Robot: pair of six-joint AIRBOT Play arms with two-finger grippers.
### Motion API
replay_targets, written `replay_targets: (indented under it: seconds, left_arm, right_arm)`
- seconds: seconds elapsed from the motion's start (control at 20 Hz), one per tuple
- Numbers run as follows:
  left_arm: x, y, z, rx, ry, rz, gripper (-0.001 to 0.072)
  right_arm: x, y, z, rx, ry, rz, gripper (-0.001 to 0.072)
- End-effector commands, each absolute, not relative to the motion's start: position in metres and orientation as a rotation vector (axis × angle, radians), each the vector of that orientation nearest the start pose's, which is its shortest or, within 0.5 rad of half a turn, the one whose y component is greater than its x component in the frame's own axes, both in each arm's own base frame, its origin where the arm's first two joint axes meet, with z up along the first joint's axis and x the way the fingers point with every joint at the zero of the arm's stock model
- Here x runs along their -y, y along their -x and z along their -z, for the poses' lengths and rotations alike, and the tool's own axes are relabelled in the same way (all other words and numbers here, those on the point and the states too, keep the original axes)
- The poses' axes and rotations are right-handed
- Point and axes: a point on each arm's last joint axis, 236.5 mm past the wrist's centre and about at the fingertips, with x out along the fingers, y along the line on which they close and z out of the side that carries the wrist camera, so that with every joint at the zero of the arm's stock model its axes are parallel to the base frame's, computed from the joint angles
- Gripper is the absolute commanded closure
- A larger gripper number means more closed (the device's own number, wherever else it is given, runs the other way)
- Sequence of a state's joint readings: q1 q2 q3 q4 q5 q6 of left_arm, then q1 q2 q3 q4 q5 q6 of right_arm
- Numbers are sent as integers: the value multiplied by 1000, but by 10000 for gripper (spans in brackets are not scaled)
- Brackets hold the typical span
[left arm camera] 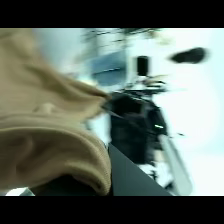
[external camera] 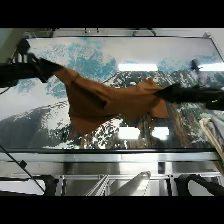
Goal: Fold the shirts.
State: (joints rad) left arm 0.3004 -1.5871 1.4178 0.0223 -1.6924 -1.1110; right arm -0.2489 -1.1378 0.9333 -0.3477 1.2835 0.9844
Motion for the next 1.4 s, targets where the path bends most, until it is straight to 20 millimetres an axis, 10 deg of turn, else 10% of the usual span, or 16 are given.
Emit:
replay_targets:
  seconds: [0.0,0.3,0.45,0.6,0.9,1.35]
  left_arm:
    - [96,-353,-340,-478,1136,1570,684]
    - [62,-222,-478,161,1047,1827,685]
    - [89,-163,-493,153,802,1760,683]
    - [110,-198,-466,-13,664,1391,683]
    - [102,-308,-334,-415,560,864,684]
    - [140,-467,-57,-865,550,630,684]
  right_arm:
    - [-70,-342,-254,-549,-680,-675,696]
    - [-74,-243,-460,133,-510,-678,696]
    - [-106,-204,-504,266,-375,-704,696]
    - [-119,-192,-515,283,-307,-704,696]
    - [-90,-249,-419,-39,-405,-589,696]
    - [-57,-406,-113,-482,-617,-331,696]
